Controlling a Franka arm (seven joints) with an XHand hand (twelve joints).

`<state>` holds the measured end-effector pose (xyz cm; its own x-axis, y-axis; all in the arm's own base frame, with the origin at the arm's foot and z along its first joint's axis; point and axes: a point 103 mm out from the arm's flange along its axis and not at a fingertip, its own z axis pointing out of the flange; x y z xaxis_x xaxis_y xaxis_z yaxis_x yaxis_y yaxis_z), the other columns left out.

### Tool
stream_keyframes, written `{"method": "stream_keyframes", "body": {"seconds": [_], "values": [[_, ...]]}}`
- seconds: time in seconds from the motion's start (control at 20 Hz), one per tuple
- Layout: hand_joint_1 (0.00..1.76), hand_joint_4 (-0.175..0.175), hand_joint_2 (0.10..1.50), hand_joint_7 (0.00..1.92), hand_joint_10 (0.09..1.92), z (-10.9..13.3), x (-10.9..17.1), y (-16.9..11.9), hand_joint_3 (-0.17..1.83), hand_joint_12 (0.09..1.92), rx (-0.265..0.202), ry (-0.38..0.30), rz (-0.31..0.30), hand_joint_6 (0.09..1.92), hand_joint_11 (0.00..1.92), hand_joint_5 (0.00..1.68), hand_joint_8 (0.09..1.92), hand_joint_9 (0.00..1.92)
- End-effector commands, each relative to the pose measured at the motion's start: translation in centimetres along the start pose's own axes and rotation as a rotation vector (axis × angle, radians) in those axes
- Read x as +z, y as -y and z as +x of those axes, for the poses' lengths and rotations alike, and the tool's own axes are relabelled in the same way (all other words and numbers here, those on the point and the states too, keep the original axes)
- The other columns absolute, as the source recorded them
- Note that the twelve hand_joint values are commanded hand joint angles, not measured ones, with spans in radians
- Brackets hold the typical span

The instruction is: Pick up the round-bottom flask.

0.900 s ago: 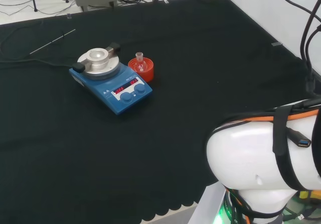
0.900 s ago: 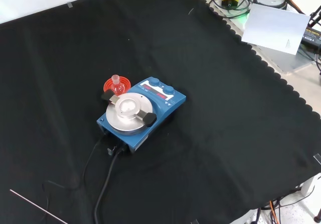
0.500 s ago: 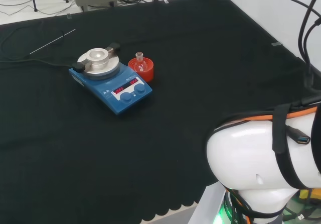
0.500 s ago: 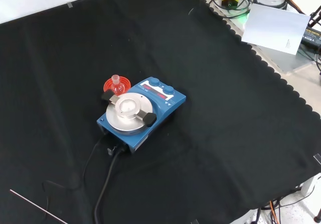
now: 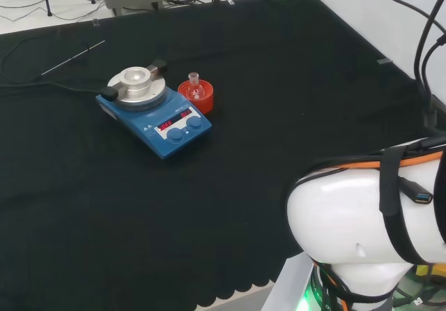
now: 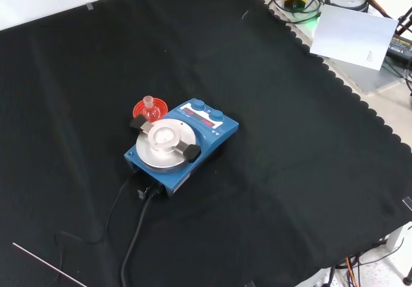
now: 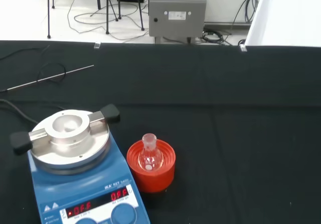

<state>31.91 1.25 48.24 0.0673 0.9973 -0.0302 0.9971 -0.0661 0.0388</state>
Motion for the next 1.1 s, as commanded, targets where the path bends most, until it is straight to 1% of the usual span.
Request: {"method": "stream_keyframes", "body": {"seconds": [0.05, 0.2, 0.45, 0.75, 0.8, 0.9, 0.95, 1.1], "values": [[0.70, -0.052, 0.96, 0.23, 0.67, 1.6, 2.8, -1.5, 0.53, 1.35, 0.036, -0.016, -0.023, 0.09, 0.00, 0.58, 0.63, 0.35], [0.72, -0.055, 0.93, 0.25, 0.67, 1.1, 4.7, -3.5, 0.58, 1.37, 0.041, -0.018, -0.018, 0.09, 0.00, 0.60, 0.64, 0.37], [0.73, -0.059, 0.91, 0.26, 0.68, -0.4, 7.6, -7.2, 0.61, 1.37, 0.049, -0.059, -0.012, 0.09, 0.01, 0.63, 0.64, 0.38], [0.74, -0.062, 0.90, 0.27, 0.68, -2.6, 10.5, -11.1, 0.64, 1.37, 0.050, -0.081, 0.020, 0.10, 0.02, 0.63, 0.65, 0.39], [0.74, -0.062, 0.90, 0.27, 0.68, -3.0, 11.1, -11.7, 0.64, 1.37, 0.049, -0.090, 0.022, 0.10, 0.02, 0.63, 0.65, 0.39], [0.74, -0.062, 0.89, 0.26, 0.68, -2.9, 11.9, -12.4, 0.65, 1.37, 0.047, -0.099, 0.025, 0.10, 0.02, 0.63, 0.65, 0.39], [0.74, -0.063, 0.89, 0.26, 0.68, -2.6, 12.6, -12.8, 0.65, 1.37, 0.044, -0.126, 0.034, 0.10, 0.02, 0.63, 0.65, 0.39], [0.74, -0.063, 0.89, 0.26, 0.68, -4.3, 14.5, -14.6, 0.65, 1.37, 0.028, -0.113, 0.059, 0.10, 0.02, 0.63, 0.65, 0.39]]}}
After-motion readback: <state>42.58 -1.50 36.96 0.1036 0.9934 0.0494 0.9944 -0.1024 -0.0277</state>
